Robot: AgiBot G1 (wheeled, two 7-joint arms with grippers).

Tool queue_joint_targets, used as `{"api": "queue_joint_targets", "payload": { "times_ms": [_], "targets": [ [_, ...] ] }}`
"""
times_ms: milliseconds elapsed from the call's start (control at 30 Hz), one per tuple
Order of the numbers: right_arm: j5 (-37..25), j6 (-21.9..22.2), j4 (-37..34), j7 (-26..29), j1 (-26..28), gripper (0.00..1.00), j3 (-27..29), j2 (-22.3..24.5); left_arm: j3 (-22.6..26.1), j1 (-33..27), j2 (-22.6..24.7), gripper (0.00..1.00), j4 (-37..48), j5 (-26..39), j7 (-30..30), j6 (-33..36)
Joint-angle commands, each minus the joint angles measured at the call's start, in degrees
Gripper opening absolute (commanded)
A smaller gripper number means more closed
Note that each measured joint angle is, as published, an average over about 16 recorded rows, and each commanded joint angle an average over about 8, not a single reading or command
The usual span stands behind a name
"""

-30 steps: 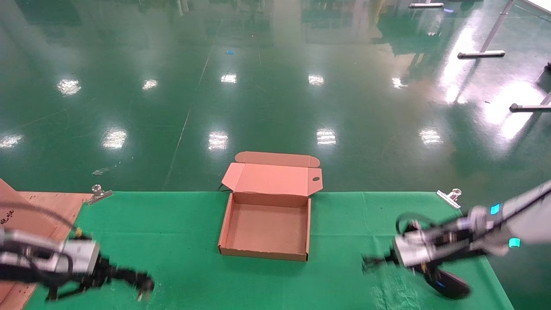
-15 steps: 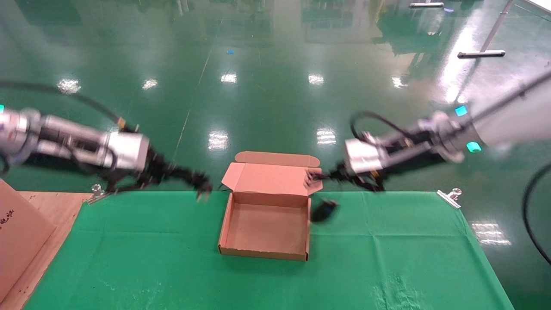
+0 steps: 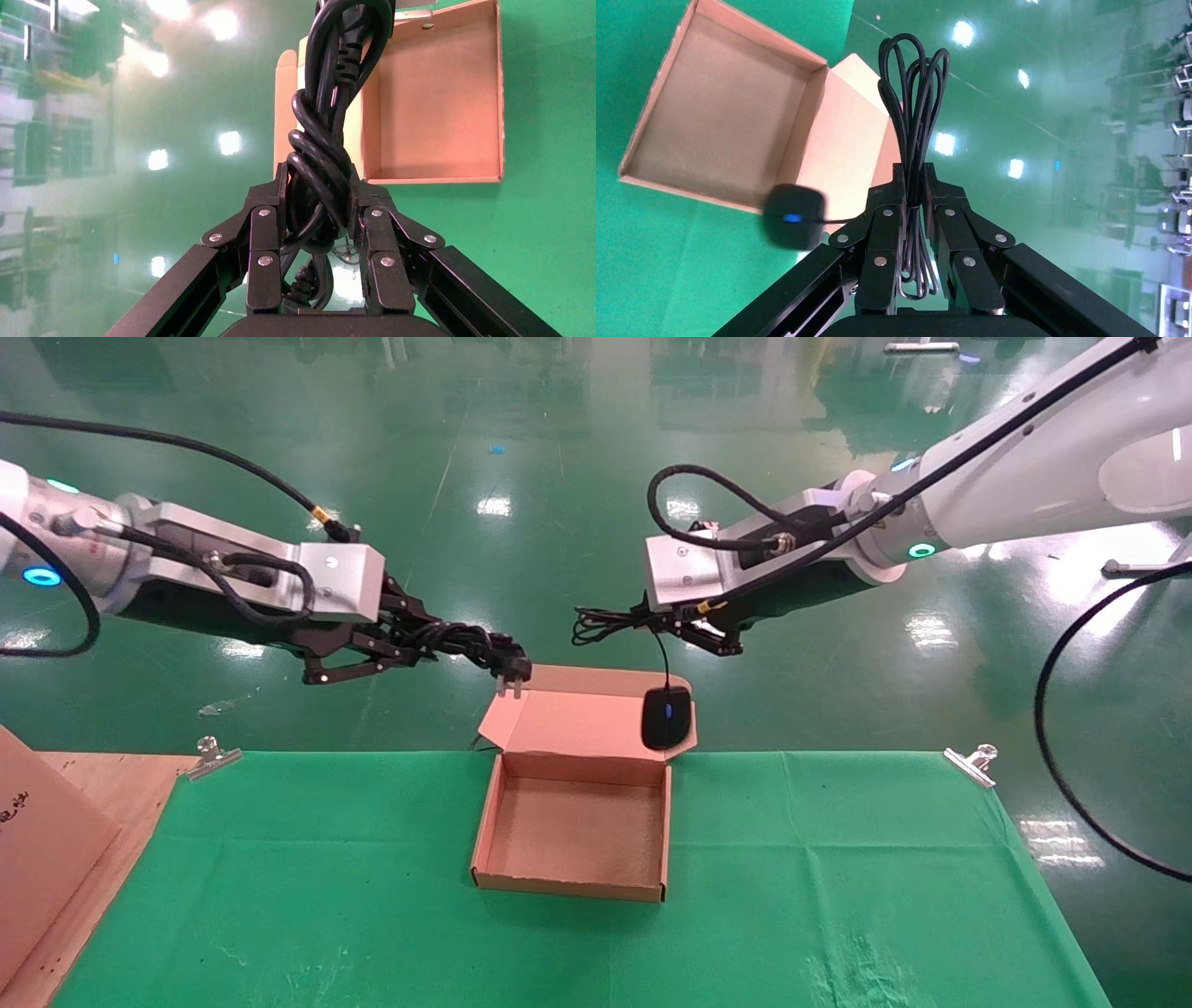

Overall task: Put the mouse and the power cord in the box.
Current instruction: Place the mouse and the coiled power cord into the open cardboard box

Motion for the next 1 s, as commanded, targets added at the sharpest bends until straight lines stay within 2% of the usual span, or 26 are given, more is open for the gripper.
{"api": "queue_joint_targets", "payload": {
  "times_ms": [33,200,333,467,633,767,900,1000],
  "targets": [
    [0.35,0.15,0.41,0.04,-0.03,0.0,-0.3,-0.05,-0.19,-0.26,0.86,0.0,2.37,-0.52,1.62,-0.21],
    [1.22,-0.29,-0.53,0.03,-0.05,0.0,-0.71,0.25,-0.41,0.49,2.88,0.0,6.18,-1.26,5.5,-1.5],
    [1.6,-0.36,-1.59,-0.38,0.66,0.0,-0.9,0.58,-1.37,4.16,4.81,0.0,8.44,-2.67,10.35,-6.37],
    [2.09,-0.64,-2.78,-1.32,1.67,0.0,-0.81,1.09,-3.0,9.71,7.24,0.0,10.79,-4.41,13.81,-16.02],
    [2.81,-1.35,-4.46,-3.12,2.5,0.0,-0.46,1.84,-5.71,16.19,11.19,0.0,12.46,-7.2,14.2,-30.03],
    [3.35,-1.63,-5.89,-4.66,2.45,0.0,-0.14,2.4,-7.27,22.07,14.56,0.0,10.55,-9.03,14.97,-41.72],
    [3.69,-1.61,-7.22,-6.12,1.89,0.0,0.06,2.76,-5.65,28.5,16.49,0.0,5.31,-8.75,16.11,-49.98],
    [3.79,-1.46,-8.13,-6.99,1.32,0.0,0.12,2.89,-2.51,32.51,16.69,0.0,1.16,-7.73,15.99,-52.53]
  ]
}}
